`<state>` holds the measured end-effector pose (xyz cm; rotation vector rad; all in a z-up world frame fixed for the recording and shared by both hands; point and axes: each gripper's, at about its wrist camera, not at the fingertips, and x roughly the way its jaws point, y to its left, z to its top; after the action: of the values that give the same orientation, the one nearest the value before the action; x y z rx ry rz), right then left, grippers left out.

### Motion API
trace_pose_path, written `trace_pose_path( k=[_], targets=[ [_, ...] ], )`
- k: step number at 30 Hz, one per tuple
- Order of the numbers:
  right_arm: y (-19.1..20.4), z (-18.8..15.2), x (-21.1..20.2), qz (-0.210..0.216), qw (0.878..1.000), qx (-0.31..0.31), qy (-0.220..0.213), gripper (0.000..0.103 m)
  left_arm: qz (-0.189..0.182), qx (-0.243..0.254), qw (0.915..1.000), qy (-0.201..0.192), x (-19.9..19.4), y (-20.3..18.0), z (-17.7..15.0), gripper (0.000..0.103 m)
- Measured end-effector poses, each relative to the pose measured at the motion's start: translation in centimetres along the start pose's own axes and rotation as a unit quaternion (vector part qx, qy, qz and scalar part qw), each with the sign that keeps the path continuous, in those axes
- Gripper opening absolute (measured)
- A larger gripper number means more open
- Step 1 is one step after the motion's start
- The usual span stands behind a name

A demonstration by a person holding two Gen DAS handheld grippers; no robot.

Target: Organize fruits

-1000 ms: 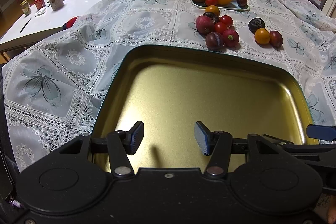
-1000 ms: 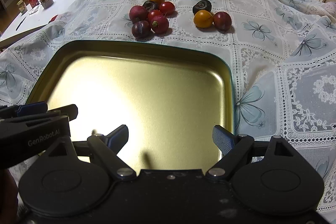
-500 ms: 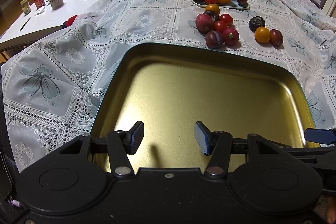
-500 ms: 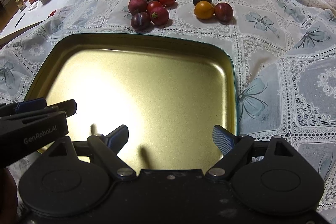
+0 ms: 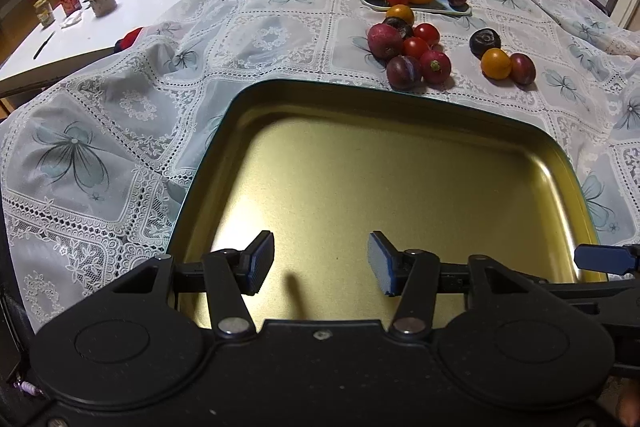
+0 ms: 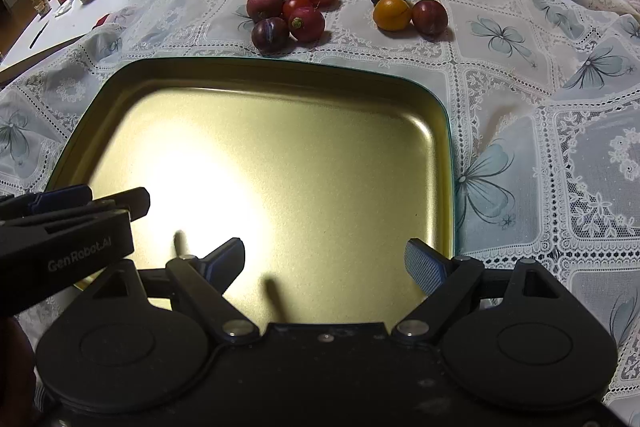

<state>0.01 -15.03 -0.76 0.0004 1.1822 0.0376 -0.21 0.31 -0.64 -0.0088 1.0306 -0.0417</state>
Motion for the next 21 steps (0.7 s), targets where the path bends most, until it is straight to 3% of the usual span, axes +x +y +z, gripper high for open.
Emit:
trace_pose_path(
  k=[13,18,21],
  targets=[
    [0.1,-0.1,-0.3,0.018,1.000,-0.005,-0.013,0.089,0.004,0.004,0.9998,-0.017,-0.7,0.2,0.6,0.056],
    [-0.2,0.2,-1.4,0.015,0.998,-0.006,-0.058,0.089,-0.004,0.021,0.9994,-0.026,-1.1,0.0,1.8,0.056],
    [-1.1,1.1,-2.0,0.014,0.997,0.007,-0.076,0.089,-0.027,0.018,0.9994,-0.013,-0.9,0.3,2.8,0.057]
  ],
)
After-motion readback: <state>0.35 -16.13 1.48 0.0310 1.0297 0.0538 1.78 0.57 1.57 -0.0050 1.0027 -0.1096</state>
